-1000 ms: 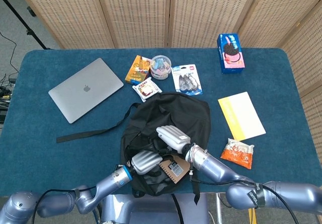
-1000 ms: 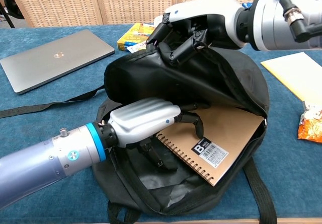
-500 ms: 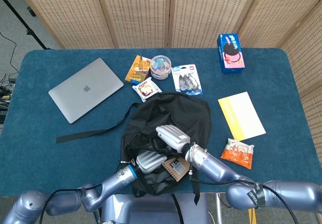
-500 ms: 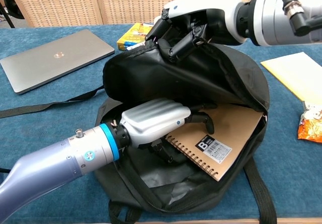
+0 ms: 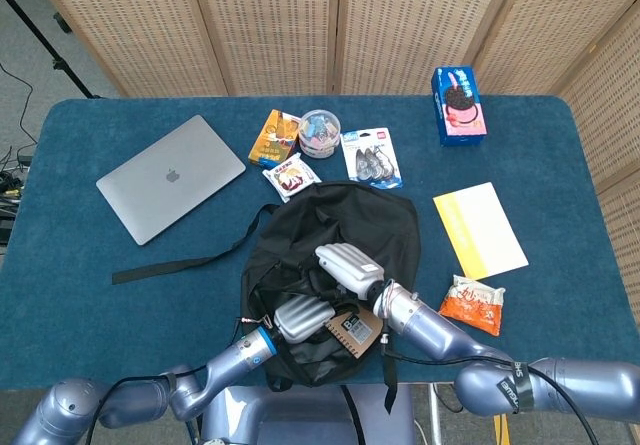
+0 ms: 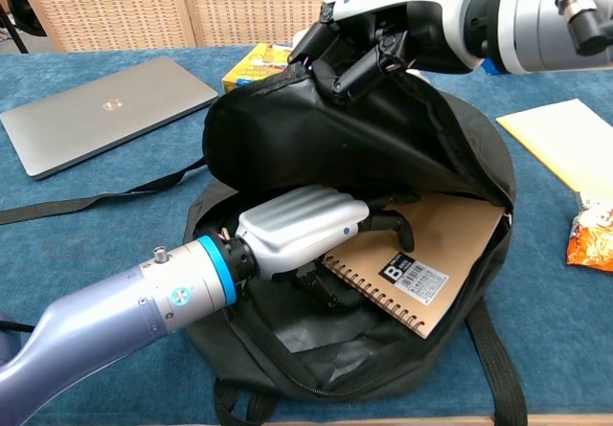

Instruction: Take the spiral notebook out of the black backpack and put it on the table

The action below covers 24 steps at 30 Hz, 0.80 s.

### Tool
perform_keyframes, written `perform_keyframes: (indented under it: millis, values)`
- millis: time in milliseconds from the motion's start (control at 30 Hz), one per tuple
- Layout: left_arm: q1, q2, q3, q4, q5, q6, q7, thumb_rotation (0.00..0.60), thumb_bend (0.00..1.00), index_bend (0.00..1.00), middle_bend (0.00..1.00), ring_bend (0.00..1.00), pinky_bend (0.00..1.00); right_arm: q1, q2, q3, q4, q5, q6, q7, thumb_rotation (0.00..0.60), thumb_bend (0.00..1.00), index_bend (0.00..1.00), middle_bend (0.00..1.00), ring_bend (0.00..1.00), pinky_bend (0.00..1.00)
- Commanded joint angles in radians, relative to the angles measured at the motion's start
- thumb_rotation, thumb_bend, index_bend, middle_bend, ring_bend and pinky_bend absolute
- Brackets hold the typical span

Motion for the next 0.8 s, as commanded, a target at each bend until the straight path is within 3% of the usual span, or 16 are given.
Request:
perform_keyframes:
  millis: [33, 667, 733, 800]
  values:
    - [-0.001, 0.005, 0.001, -0.007, -0.001, 0.004, -0.007, 0.6, 1.0, 0.3, 0.0, 0.08, 0.14, 0.0, 0.003, -0.002, -0.001, -0.003, 0.001, 0.002, 0.6, 0.67, 0.67, 0.69, 0.58, 0.56]
    - [-0.006, 0.028, -0.014, -0.053, -0.032, 0.028, -0.001, 0.6, 1.0, 0.3, 0.0, 0.08, 0.14, 0.024, 0.013, -0.011, -0.027, 0.016, 0.026, 0.0, 0.6, 0.67, 0.67, 0.69, 0.58, 0.56]
    - [-0.003, 0.027, -0.015, -0.051, -0.031, 0.038, 0.002, 0.6, 1.0, 0.3, 0.04, 0.09, 0.18, 0.024, 0.014, -0.012, -0.027, 0.017, 0.028, 0.0, 0.6, 0.67, 0.67, 0.69, 0.58, 0.56]
    - [0.004, 0.022, -0.016, -0.042, -0.026, 0.064, 0.004, 0.6, 1.0, 0.34, 0.14, 0.15, 0.26, 0.024, 0.015, -0.012, -0.026, 0.017, 0.034, 0.001, 0.6, 0.67, 0.67, 0.69, 0.58, 0.56]
